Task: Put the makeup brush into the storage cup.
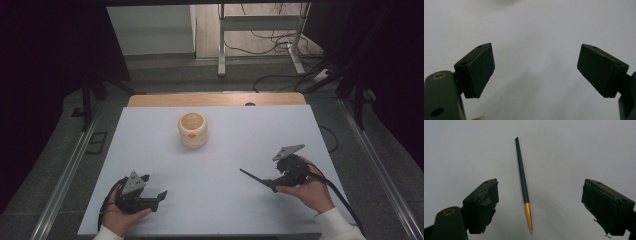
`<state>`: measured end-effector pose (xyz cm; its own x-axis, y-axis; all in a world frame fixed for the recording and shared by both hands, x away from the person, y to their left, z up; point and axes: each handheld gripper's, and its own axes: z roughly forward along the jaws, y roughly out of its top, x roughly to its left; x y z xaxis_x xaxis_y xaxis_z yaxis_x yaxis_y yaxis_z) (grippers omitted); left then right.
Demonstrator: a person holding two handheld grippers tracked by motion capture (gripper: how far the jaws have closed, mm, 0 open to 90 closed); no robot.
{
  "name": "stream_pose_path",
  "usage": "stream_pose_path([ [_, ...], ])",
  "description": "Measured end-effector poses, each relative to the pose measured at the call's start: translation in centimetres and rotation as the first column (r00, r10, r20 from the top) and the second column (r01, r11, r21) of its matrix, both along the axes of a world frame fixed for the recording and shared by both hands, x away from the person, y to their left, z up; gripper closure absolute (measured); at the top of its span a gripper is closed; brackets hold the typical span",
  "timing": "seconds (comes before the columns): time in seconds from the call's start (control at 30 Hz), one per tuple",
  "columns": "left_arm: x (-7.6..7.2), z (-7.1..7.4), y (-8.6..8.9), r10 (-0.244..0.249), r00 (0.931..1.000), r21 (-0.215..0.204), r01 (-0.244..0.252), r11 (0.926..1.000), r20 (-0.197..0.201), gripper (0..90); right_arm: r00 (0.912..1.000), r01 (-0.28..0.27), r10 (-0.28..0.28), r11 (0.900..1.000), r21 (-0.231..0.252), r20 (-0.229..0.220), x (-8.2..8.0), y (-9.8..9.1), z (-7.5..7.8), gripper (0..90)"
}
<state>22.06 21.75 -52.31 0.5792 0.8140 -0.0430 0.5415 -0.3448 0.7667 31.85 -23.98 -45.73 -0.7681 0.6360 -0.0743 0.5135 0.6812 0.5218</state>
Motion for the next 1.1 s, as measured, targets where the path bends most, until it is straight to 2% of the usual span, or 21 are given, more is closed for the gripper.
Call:
stream_pose_path([
  [0.33,0.0,0.0,0.0,0.0,1.0,-0.002,0.0,1.0,-0.004,14.2,0.9983,-0.021,0.017,0.9973,-0.07,-0.057,0.6,1.3,0.0,17.1],
  [0.5,0.0,0.0,0.0,0.001,1.0,-0.001,-0.001,1.0,-0.005,14.1,0.9949,-0.035,0.025,0.9943,-0.101,-0.098,0.8,1.9,-0.7,20.6],
  [0.67,0.0,0.0,0.0,0.0,1.0,-0.001,0.0,1.0,-0.005,14.1,0.9933,-0.036,0.023,0.9922,-0.119,-0.113,0.9,2.2,-1.2,23.2],
  [0.9,0.0,0.0,0.0,0.0,1.0,-0.003,0.0,1.0,-0.004,14.1,0.9882,-0.048,0.021,0.9839,-0.172,-0.152,1.0,2.6,-2.2,28.6],
  [1.1,0.0,0.1,0.2,0.001,1.0,0.001,-0.001,1.0,-0.001,14.3,0.9836,-0.055,0.024,0.9829,-0.176,-0.179,1.1,2.6,-2.5,37.8],
])
